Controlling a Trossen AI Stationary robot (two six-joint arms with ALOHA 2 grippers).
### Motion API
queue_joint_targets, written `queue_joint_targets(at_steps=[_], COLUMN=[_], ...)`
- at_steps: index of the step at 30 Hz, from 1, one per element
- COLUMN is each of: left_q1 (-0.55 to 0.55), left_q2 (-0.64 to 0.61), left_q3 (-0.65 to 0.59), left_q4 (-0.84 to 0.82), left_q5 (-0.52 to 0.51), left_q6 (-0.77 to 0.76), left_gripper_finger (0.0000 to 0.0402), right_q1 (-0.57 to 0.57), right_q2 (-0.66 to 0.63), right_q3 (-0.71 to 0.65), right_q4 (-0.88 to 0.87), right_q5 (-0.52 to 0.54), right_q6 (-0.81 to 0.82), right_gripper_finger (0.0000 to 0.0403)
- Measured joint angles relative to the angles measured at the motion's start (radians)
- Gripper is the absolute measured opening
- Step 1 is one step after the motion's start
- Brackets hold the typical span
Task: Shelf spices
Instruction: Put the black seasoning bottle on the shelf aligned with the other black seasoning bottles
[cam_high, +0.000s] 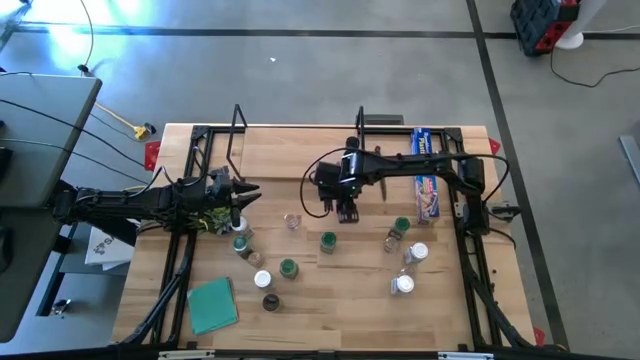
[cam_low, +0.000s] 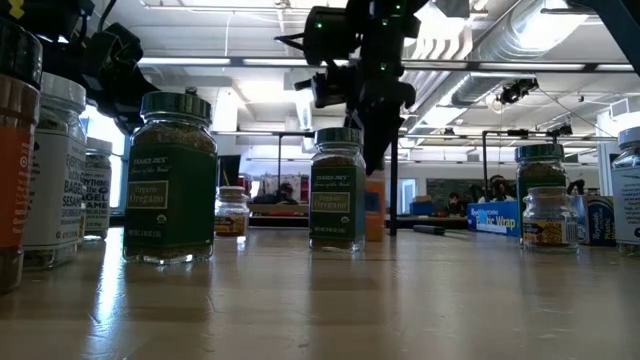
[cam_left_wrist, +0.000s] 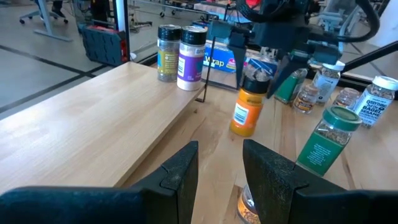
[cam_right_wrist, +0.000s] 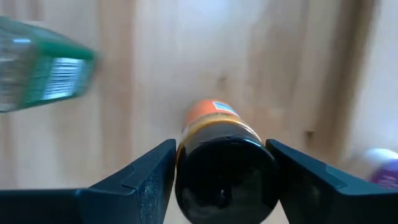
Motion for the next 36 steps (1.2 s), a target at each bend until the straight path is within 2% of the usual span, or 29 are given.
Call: queue_joint_targets(at_steps=[2,11,19,25,30,36], left_q1=[0.000,0.000,0.000,0.000,0.000,0.000], left_q2=[0.000,0.000,0.001,0.001,0.001,0.001], left_q3=[0.000,0.000,0.000,0.000,0.000,0.000], left_q4=[0.000,-0.008,-0.016,-0.036,-0.041,-0.040], left_q5=[0.000,0.000,0.000,0.000,0.000,0.000], left_q6=[0.000,0.000,0.000,-0.001,-0.001,-0.001], left_gripper_finger=[0.0121,0.0121,0.0121,0.0121,0.0121,0.0121], right_q1=[0.001,0.002,0.007,0.007,0.008,0.007], right_q2=[0.000,0.000,0.000,-0.001,0.000,-0.002], right_q3=[0.000,0.063,0.094,0.038,0.015,0.016], right_q4=[0.004,-0.011,-0.099,-0.078,-0.042,-0.038], right_q5=[0.029,0.030,0.076,0.067,0.044,0.029], right_q6=[-0.003,0.000,0.054,0.076,0.079,0.079], right_gripper_finger=[0.0244,0.0299,0.0303,0.0302,0.0280,0.0200])
